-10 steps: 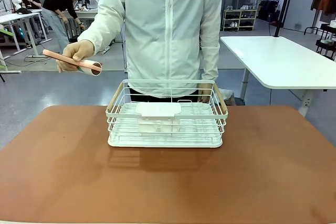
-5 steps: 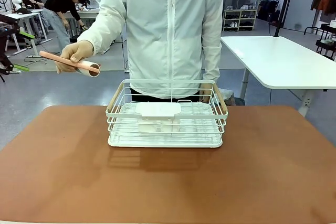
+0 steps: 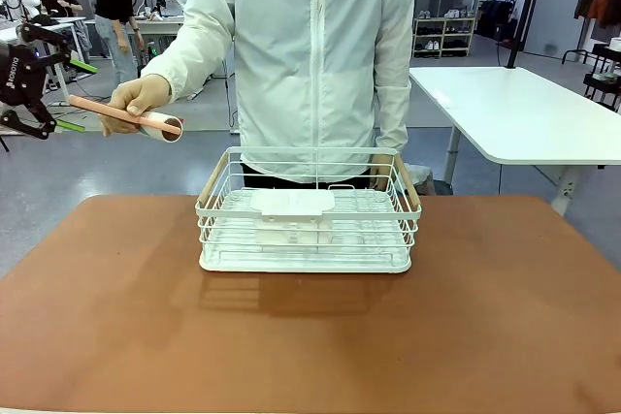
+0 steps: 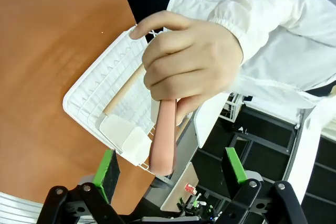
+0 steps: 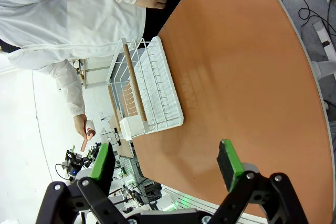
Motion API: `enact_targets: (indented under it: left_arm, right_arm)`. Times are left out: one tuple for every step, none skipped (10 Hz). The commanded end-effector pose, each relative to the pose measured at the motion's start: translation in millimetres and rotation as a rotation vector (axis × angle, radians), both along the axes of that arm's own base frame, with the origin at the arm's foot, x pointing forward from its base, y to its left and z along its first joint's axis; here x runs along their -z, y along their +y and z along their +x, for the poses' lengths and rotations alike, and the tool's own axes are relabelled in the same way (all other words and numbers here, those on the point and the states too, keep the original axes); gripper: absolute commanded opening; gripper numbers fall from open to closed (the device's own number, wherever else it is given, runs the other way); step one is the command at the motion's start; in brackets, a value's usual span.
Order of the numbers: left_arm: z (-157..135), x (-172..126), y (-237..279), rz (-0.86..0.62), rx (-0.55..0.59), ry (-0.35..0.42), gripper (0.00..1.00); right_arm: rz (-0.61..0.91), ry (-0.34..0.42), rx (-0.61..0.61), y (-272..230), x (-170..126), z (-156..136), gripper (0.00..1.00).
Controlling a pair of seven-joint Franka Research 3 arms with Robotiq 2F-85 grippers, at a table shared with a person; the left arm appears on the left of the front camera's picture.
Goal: Clean the table.
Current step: Pick up the Lint Roller when the human hands it over.
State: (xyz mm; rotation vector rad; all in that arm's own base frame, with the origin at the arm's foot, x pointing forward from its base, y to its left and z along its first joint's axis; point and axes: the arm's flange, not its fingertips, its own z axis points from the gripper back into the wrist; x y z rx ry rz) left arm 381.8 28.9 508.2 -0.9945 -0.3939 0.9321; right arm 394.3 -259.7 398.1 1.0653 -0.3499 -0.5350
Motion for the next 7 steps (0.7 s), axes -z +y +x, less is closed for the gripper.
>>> enact_targets:
  left_arm:
    - [4.0, 15.4, -2.5, 0.017, 0.001, -0.047, 1.00]
    - [4.9, 18.0, -3.7, 0.019, 0.004, -0.043, 1.00]
    - [6.0, 20.3, -4.4, 0.022, 0.004, -0.044, 1.00]
    - [7.1, 21.6, -4.5, 0.022, 0.005, -0.049, 1.00]
    - [9.1, 22.7, -4.4, 0.013, 0.002, -0.060, 1.00]
    - [11.1, 24.0, -4.3, 0.014, 0.005, -0.068, 1.00]
    - [12.9, 25.8, -4.3, 0.011, 0.011, -0.066, 0.95]
  right_arm:
    - [0.003, -0.010, -0.007, 0.9, -3.0, -2.1, 1.00]
    - [0.003, -0.010, -0.007, 0.9, -3.0, -2.1, 1.00]
    - [0.003, -0.010, -0.007, 0.9, -3.0, -2.1, 1.00]
    - [0.003, -0.010, -0.007, 0.9, -3.0, -2.1, 1.00]
    - [0.003, -0.010, -0.007, 0.9, -3.0, -2.1, 1.00]
    - [0.003, -0.010, -0.007, 0.9, -3.0, -2.1, 1.00]
    - [0.003, -0.010, -0.007, 0.9, -3.0, -2.1, 1.00]
